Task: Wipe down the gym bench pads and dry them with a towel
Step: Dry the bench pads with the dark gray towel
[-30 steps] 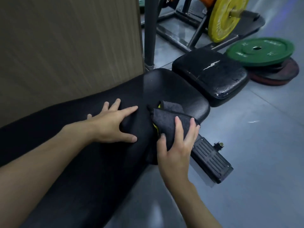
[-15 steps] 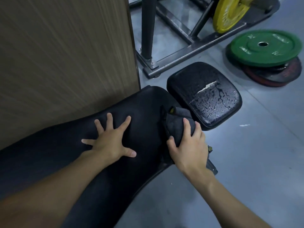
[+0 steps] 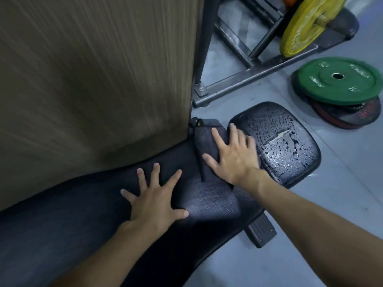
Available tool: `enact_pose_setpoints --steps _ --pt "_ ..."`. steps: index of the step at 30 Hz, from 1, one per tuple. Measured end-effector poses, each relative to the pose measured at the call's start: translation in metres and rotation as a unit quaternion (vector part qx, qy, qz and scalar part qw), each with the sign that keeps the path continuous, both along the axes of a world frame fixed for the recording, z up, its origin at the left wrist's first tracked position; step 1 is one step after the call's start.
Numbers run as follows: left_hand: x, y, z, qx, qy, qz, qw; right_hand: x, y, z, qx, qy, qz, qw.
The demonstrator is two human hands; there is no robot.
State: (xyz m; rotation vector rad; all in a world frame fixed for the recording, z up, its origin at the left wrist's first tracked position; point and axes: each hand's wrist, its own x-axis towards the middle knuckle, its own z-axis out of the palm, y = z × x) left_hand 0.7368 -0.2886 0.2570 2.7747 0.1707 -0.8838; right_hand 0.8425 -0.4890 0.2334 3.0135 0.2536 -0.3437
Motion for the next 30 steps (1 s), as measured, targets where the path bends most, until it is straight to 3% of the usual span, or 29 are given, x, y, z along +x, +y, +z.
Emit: enact_pose_setpoints --steps 2,5,14,19,24,30 --pt "-0.003 0.021 0.0 0.024 -0.042 0.025 0.998 -0.011 -0.001 0.001 -0.008 -0.004 -0.03 1.0" --pt "-0.007 0.045 -0.005 0.042 -0.028 0.085 0.995 -0.01 0.011 -0.002 -0.003 0.025 -0.035 0.999" --pt "-0.003 0.047 -0.003 0.01 -0.023 0.111 0.994 0.06 0.068 0.007 -0.025 0.112 0.16 0.98" --pt "-0.028 0.087 0.002 0.035 -0.07 0.147 0.986 0.059 0.075 0.01 -0.032 0.109 0.149 0.982" --pt "-0.051 0.118 -0.002 0.042 -0.048 0.197 0.978 0.035 0.11 0.016 -0.049 0.103 0.159 0.981" --pt "-0.072 0.142 -0.005 0.024 -0.109 0.185 0.976 -0.038 0.238 0.017 0.044 0.149 0.226 0.962"
